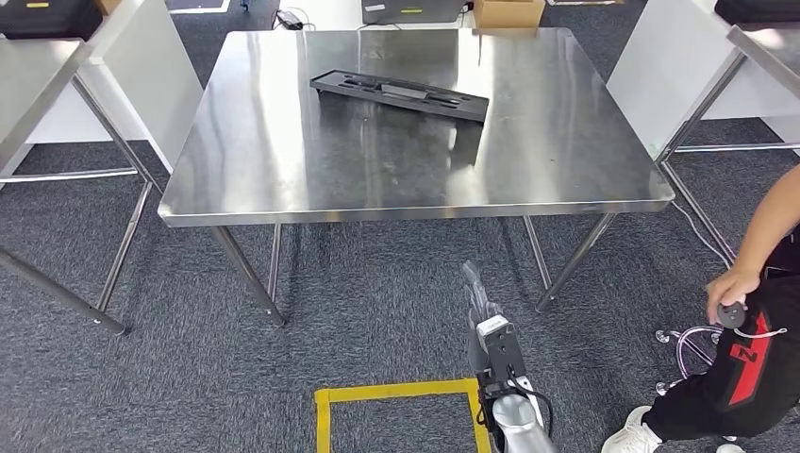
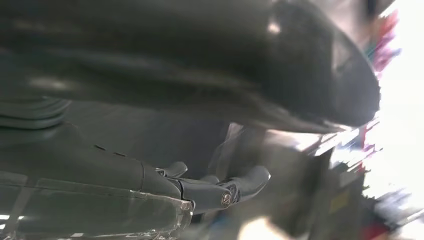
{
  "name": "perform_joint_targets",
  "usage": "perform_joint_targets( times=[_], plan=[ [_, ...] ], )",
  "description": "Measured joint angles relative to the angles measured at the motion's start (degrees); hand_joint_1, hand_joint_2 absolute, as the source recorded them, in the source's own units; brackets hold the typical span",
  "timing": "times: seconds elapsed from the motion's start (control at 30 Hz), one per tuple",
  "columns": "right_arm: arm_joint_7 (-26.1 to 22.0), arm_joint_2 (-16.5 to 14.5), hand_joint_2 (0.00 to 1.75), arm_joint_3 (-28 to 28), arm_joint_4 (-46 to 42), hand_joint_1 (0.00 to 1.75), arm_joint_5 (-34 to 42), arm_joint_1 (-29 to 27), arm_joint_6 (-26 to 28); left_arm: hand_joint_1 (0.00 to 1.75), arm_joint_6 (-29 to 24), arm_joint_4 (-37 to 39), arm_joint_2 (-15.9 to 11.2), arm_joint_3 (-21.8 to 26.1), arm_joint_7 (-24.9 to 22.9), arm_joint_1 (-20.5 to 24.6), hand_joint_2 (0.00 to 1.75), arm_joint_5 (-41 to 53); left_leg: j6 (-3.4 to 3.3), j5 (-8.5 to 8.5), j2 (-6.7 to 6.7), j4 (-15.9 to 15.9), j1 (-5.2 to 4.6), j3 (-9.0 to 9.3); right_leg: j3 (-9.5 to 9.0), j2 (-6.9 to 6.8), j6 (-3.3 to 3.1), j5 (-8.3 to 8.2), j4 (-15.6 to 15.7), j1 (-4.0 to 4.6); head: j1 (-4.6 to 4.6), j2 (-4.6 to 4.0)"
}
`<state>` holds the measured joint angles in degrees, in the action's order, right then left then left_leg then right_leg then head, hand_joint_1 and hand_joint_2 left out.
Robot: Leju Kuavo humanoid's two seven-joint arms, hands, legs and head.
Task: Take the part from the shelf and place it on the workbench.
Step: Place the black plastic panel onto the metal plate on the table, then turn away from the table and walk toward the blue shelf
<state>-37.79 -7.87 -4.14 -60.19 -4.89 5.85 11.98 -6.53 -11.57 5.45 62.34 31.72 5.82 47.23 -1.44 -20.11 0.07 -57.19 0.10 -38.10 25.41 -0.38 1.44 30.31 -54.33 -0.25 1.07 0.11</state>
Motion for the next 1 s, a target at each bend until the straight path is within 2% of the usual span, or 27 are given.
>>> perform_joint_targets(
  times=[0.03, 0.07, 0.13, 0.17, 0.2, 0.23, 0.27, 0.3, 0.33, 0.37, 0.4, 0.43, 0.5, 0.53, 0.57, 0.6, 0.67, 0.7, 0.73, 0.77, 0.8, 0.83, 0.87, 0.9, 0.93, 0.97, 1.0],
  plan=[
    [-0.55, -0.01, 0.00, 1.50, 4.20, 0.00, 0.03, 0.70, 2.44, 0.00, -0.12, 0.00, -0.02, 0.08, -0.03, -0.07, 0.00, 0.19, 0.28, -1.35, -0.10, -0.79, 0.10, -0.47, 0.50, -0.14, -0.59, -0.74, 0.07, -0.30, -0.03, 0.00],
    [-0.98, 0.03, 0.00, 3.12, 8.59, 0.00, 0.03, 1.40, 4.97, 0.00, -0.24, -0.01, -0.04, 0.15, 0.02, -0.16, 0.00, 0.39, 0.53, -3.91, -0.19, -2.65, 0.23, -1.14, 1.20, -0.29, -1.07, -1.57, 0.18, -0.68, -0.05, 0.00],
    [-0.72, 0.30, 0.00, 6.07, 16.63, 0.00, 0.06, 2.67, 8.48, 0.00, -0.33, -0.01, -0.07, 0.19, 0.41, -0.24, 0.00, 0.64, 1.07, -10.46, -0.23, -9.44, 0.54, -2.66, 2.75, -0.45, -1.58, -3.09, 0.04, -0.80, -0.08, 0.00],
    [0.13, 0.48, 0.00, 7.36, 20.31, 0.00, 0.01, 3.17, 9.45, 0.00, -0.36, -0.02, -0.12, 0.19, 0.76, -0.25, 0.00, 0.76, 1.40, -12.28, -0.23, -13.06, 0.69, -3.10, 3.62, -0.49, -1.47, -3.81, -0.09, -0.79, -0.09, 0.00],
    [1.48, 0.66, 0.00, 8.41, 23.54, 0.00, -0.19, 3.56, 9.98, 0.00, -0.41, -0.02, -0.20, 0.20, 1.17, -0.24, 0.00, 0.86, 1.72, -12.56, -0.23, -15.74, 0.87, -3.11, 4.50, -0.55, -1.30, -4.45, -0.31, -0.81, -0.09, 0.00],
    [3.52, 0.85, 0.00, 9.28, 26.54, 0.00, -0.58, 3.76, 10.36, 0.00, -0.48, -0.03, -0.29, 0.19, 1.64, -0.24, 0.00, 1.04, 2.00, -11.40, -0.22, -16.73, 1.13, -2.31, 5.54, -0.61, -1.05, -4.98, -0.68, -0.89, -0.10, 0.00],
    [5.72, 1.07, 0.00, 9.95, 29.25, 0.00, -1.08, 3.85, 10.70, 0.00, -0.54, -0.04, -0.40, 0.19, 2.07, -0.22, 0.00, 1.20, 2.26, -9.69, -0.21, -15.93, 1.42, -0.64, 6.61, -0.65, -0.75, -5.41, -1.19, -1.04, -0.11, 0.00],
    [8.07, 1.28, 0.00, 10.52, 31.76, 0.00, -1.54, 3.93, 10.82, 0.00, -0.60, -0.08, -0.51, 0.19, 2.39, -0.18, 0.00, 1.34, 2.53, -8.49, -0.21, -13.35, 1.75, 1.94, 7.64, -0.67, -0.42, -5.74, -1.91, -1.17, -0.12, 0.00],
    [10.47, 1.54, 0.00, 11.02, 34.01, 0.00, -1.83, 3.96, 10.62, 0.00, -0.62, -0.11, -0.60, 0.19, 2.61, -0.09, 0.00, 1.46, 2.80, -8.41, -0.28, -9.63, 1.89, 4.96, 8.70, -0.65, -0.09, -5.99, -2.72, -1.21, -0.13, 0.00],
    [12.43, 1.75, 0.00, 11.42, 35.82, 0.00, -2.05, 3.97, 10.18, 0.00, -0.62, -0.16, -0.71, 0.19, 2.69, 0.01, 0.00, 1.54, 2.74, -9.26, -0.43, -6.08, 1.89, 7.47, 9.53, -0.63, 0.30, -6.24, -3.44, -1.19, -0.08, 0.00],
    [14.35, 1.92, 0.00, 11.76, 37.43, 0.00, -2.30, 3.99, 9.69, 0.00, -0.63, -0.21, -0.83, 0.19, 2.71, 0.09, 0.00, 1.68, 2.51, -10.39, -0.58, -3.43, 1.74, 9.06, 10.11, -0.61, 0.77, -6.56, -3.98, -1.09, -0.03, 0.00],
    [16.27, 2.08, 0.00, 11.98, 38.79, 0.00, -2.64, 3.89, 9.18, 0.00, -0.65, -0.24, -0.95, 0.18, 2.61, 0.13, 0.00, 1.86, 2.05, -11.18, -0.71, -2.06, 1.40, 9.62, 10.48, -0.59, 1.31, -7.01, -4.13, -0.99, 0.03, 0.00],
    [19.47, 2.37, 0.00, 12.19, 41.18, 0.00, -3.44, 3.44, 8.44, 0.00, -0.72, -0.25, -1.10, 0.16, 2.28, 0.06, 0.00, 2.30, 0.53, -10.64, -0.61, -1.53, 0.99, 8.83, 10.84, -0.53, 2.45, -7.70, -4.07, -0.97, 0.07, 0.00],
    [20.64, 2.51, 0.00, 12.22, 42.16, 0.00, -3.74, 3.11, 8.12, 0.00, -0.75, -0.25, -1.13, 0.16, 2.11, 0.03, 0.00, 2.43, -0.28, -9.97, -0.48, -1.38, 0.88, 8.25, 11.25, -0.43, 2.58, -6.91, -4.62, -1.00, 0.09, 0.00],
    [21.29, 2.62, 0.00, 12.24, 42.99, 0.00, -3.92, 2.82, 7.89, 0.00, -0.79, -0.25, -1.16, 0.17, 2.00, 0.00, 0.00, 2.54, -1.03, -9.20, -0.32, -1.21, 0.85, 7.50, 11.99, -0.31, 2.40, -5.05, -6.18, -1.05, 0.12, 0.00],
    [21.86, 2.71, 0.00, 12.25, 43.67, 0.00, -4.14, 2.66, 7.67, 0.00, -0.82, -0.25, -1.21, 0.17, 1.88, 0.00, 0.00, 2.62, -1.52, -8.43, -0.17, -1.15, 0.83, 6.72, 12.89, -0.20, 1.98, -2.33, -8.83, -1.15, 0.17, 0.00],
    [23.84, 2.89, 0.00, 12.22, 44.75, 0.00, -5.07, 2.53, 7.32, 0.00, -0.80, -0.26, -1.35, 0.16, 1.42, -0.03, 0.00, 3.01, -1.87, -6.89, -0.02, -1.17, 0.67, 4.78, 14.44, -0.01, 1.64, 2.56, -15.82, -1.14, 0.22, 0.00],
    [25.32, 3.03, 0.00, 12.17, 45.25, 0.00, -5.79, 2.46, 7.20, 0.00, -0.73, -0.25, -1.40, 0.14, 1.14, -0.05, 0.00, 3.31, -1.85, -6.09, 0.05, -1.20, 0.60, 3.85, 14.41, 0.05, 2.01, 3.36, -18.64, -1.11, 0.22, 0.00],
    [26.89, 3.17, 0.00, 12.08, 45.71, 0.00, -6.53, 2.28, 7.15, 0.00, -0.59, -0.25, -1.44, 0.12, 0.89, -0.07, 0.00, 3.58, -1.78, -5.29, 0.09, -1.24, 0.54, 2.92, 13.65, 0.10, 2.62, 2.94, -20.10, -1.08, 0.21, 0.00],
    [28.48, 3.27, 0.00, 11.92, 46.13, 0.00, -7.30, 1.98, 7.14, 0.00, -0.42, -0.24, -1.45, 0.10, 0.72, -0.11, 0.00, 3.79, -1.67, -4.50, 0.10, -1.28, 0.51, 2.04, 11.93, 0.14, 3.28, 1.66, -19.68, -1.03, 0.21, 0.00],
    [30.02, 3.37, 0.00, 11.67, 46.48, 0.00, -8.03, 1.63, 7.09, 0.00, -0.27, -0.23, -1.45, 0.09, 0.60, -0.14, 0.00, 3.93, -1.50, -3.71, 0.10, -1.32, 0.49, 1.22, 9.20, 0.15, 3.68, 0.36, -17.26, -0.99, 0.22, 0.00],
    [31.41, 3.47, 0.00, 11.33, 46.74, 0.00, -8.72, 1.29, 6.93, 0.00, -0.17, -0.23, -1.41, 0.08, 0.53, -0.14, 0.00, 4.06, -1.27, -2.98, 0.08, -1.36, 0.47, 0.53, 5.59, 0.17, 3.57, 0.03, -13.02, -0.88, 0.23, 0.00],
    [32.57, 3.56, 0.00, 10.97, 46.95, 0.00, -9.36, 1.00, 6.74, 0.00, -0.13, -0.23, -1.36, 0.07, 0.47, -0.13, 0.00, 4.19, -0.96, -2.32, 0.08, -1.38, 0.41, 0.08, 1.86, 0.19, 3.09, 0.60, -7.91, -0.58, 0.25, 0.00],
    [33.49, 3.66, 0.00, 10.59, 47.17, 0.00, -9.81, 0.79, 6.49, 0.00, -0.13, -0.23, -1.31, 0.05, 0.41, -0.11, 0.00, 4.31, -0.61, -1.67, 0.16, -1.29, 0.36, -0.13, -0.81, 0.24, 2.43, 1.61, -3.76, -0.30, 0.23, 0.00],
    [34.21, 3.77, 0.00, 10.27, 47.39, 0.00, -10.16, 0.58, 6.24, 0.00, -0.13, -0.23, -1.27, 0.04, 0.36, -0.09, 0.00, 4.39, -0.24, -1.06, 0.26, -1.13, 0.36, -0.18, -2.32, 0.28, 1.74, 2.55, -0.98, 0.00, 0.23, 0.00],
    [34.88, 3.84, 0.00, 9.96, 47.60, 0.00, -10.49, 0.35, 6.02, 0.00, -0.14, -0.23, -1.25, 0.04, 0.30, -0.11, 0.00, 4.41, 0.17, -0.37, 0.36, -0.85, 0.37, -0.20, -2.52, 0.30, 1.19, 2.71, 0.15, 0.25, 0.21, 0.00],
    [35.58, 3.91, 0.00, 9.66, 47.90, 0.00, -10.80, 0.05, 5.80, 0.00, -0.16, -0.23, -1.25, 0.05, 0.24, -0.16, 0.00, 4.42, 0.53, 0.13, 0.43, -0.61, 0.50, -0.34, -1.97, 0.27, 0.62, 2.19, 0.12, -0.10, 0.18, 0.00]
  ],
)
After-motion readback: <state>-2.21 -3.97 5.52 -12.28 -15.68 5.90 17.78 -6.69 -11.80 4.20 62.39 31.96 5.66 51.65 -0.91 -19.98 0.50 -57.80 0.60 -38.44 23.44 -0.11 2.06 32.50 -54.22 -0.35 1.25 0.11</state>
